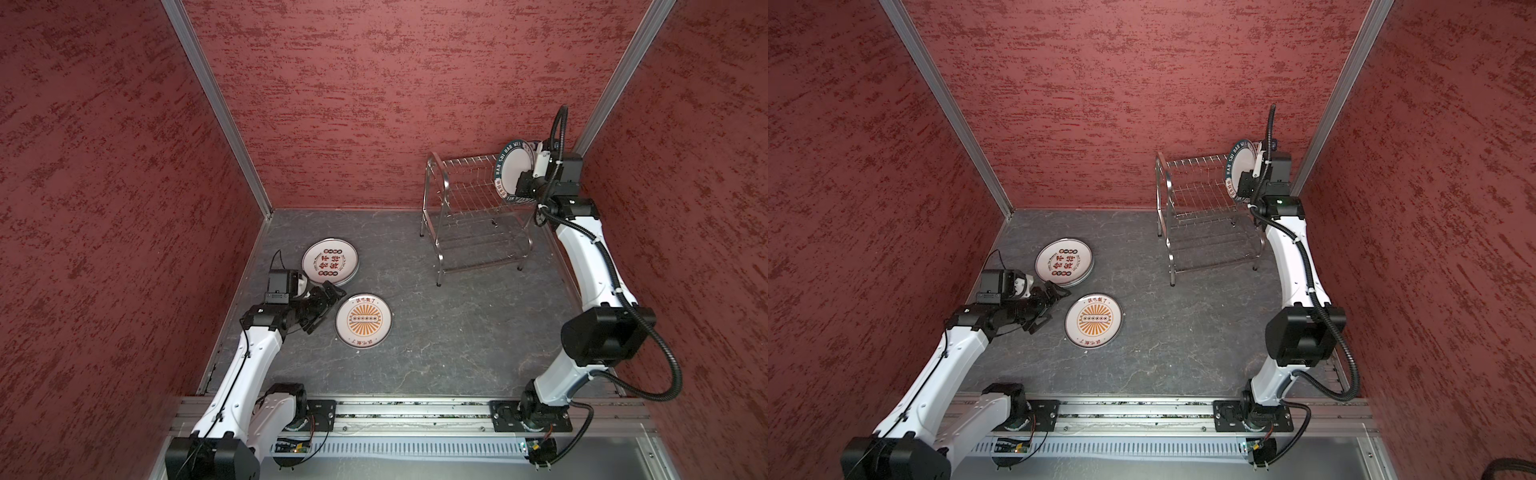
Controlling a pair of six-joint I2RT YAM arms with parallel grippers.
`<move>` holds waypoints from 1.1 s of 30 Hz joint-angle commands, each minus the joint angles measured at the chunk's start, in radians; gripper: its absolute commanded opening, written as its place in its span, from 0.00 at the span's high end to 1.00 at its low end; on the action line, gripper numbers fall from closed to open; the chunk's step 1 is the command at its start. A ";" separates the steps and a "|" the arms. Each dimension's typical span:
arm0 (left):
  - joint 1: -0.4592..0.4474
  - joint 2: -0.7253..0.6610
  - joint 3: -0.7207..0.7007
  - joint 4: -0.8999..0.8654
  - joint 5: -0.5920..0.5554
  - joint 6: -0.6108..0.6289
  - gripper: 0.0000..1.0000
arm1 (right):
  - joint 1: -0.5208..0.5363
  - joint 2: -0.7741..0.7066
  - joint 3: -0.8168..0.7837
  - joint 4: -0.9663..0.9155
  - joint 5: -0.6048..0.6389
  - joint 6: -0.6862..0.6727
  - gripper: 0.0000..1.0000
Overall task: Unload the plates from the dish rack
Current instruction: Pick up the plate from the dish rack.
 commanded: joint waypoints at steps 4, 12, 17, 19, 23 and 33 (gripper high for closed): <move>0.006 -0.054 -0.002 0.016 -0.071 0.020 0.01 | 0.008 -0.075 0.057 0.068 -0.034 -0.007 0.99; 0.005 -0.050 0.009 0.006 -0.048 0.032 0.01 | 0.008 -0.116 0.053 0.096 -0.035 -0.015 1.00; 0.006 -0.024 0.016 0.007 0.004 0.051 0.00 | 0.007 -0.161 0.047 0.113 -0.031 -0.015 1.00; 0.004 -0.018 0.017 0.011 0.023 0.058 0.01 | 0.008 -0.188 0.033 0.124 -0.029 -0.016 1.00; 0.001 -0.015 0.019 0.007 0.033 0.067 0.01 | 0.008 -0.258 -0.026 0.157 -0.017 -0.008 1.00; -0.049 -0.001 0.057 0.041 0.028 0.091 0.01 | 0.008 -0.567 -0.188 0.096 0.020 0.057 1.00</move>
